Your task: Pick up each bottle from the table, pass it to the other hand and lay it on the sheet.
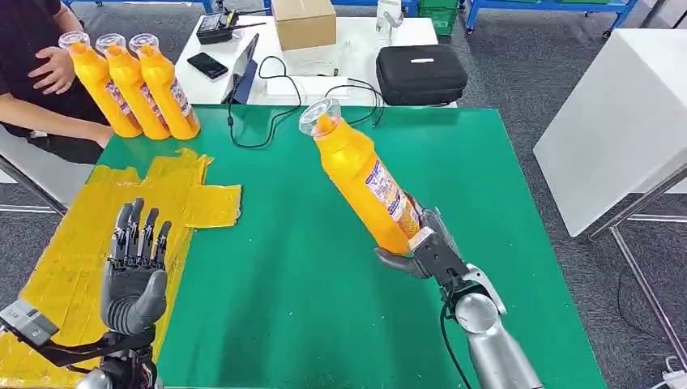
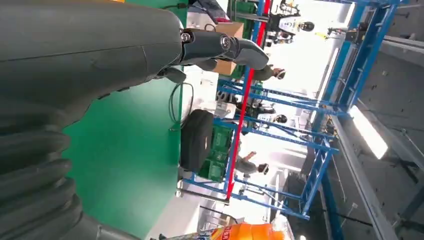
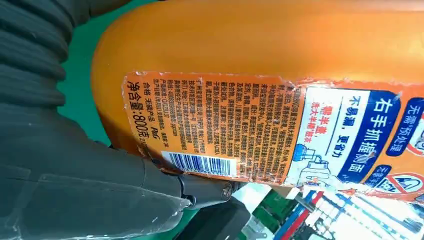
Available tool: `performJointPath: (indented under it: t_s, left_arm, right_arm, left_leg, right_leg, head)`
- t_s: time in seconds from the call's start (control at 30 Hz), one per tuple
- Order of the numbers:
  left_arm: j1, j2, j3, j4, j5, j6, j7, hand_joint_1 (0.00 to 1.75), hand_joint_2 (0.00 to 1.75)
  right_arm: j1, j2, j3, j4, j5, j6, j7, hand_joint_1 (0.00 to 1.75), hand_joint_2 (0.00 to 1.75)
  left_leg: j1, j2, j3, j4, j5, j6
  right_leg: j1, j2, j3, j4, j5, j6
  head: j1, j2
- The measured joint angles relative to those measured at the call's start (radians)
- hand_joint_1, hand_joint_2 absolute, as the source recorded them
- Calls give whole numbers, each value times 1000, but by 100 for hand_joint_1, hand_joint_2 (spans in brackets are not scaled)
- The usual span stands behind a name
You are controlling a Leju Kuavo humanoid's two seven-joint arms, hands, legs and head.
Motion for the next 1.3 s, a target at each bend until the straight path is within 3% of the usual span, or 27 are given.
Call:
performJointPath:
  t_s: [0.5,0.77,1.3]
  left_arm:
    - [-15,-63,-90,22,-7,77,-15,0,175]
    - [-18,-77,-121,23,16,56,5,0,175]
    - [-18,-83,-133,26,18,55,6,0,175]
  right_arm:
    - [-160,180,189,134,-7,-11,52,175,175]
    - [-192,281,317,250,34,-61,58,175,175]
    - [-214,321,369,315,40,-71,60,175,175]
  left_leg:
    - [1,1,-1,0,1,-1]
    - [1,0,-3,0,1,-1]
    - [1,0,-3,0,1,-1]
  right_leg:
    - [0,0,-2,1,0,0]
    - [0,0,-3,1,0,0]
    - [0,0,-3,1,0,0]
  head:
    - [0,0]
    - [0,0]
    - [0,0]
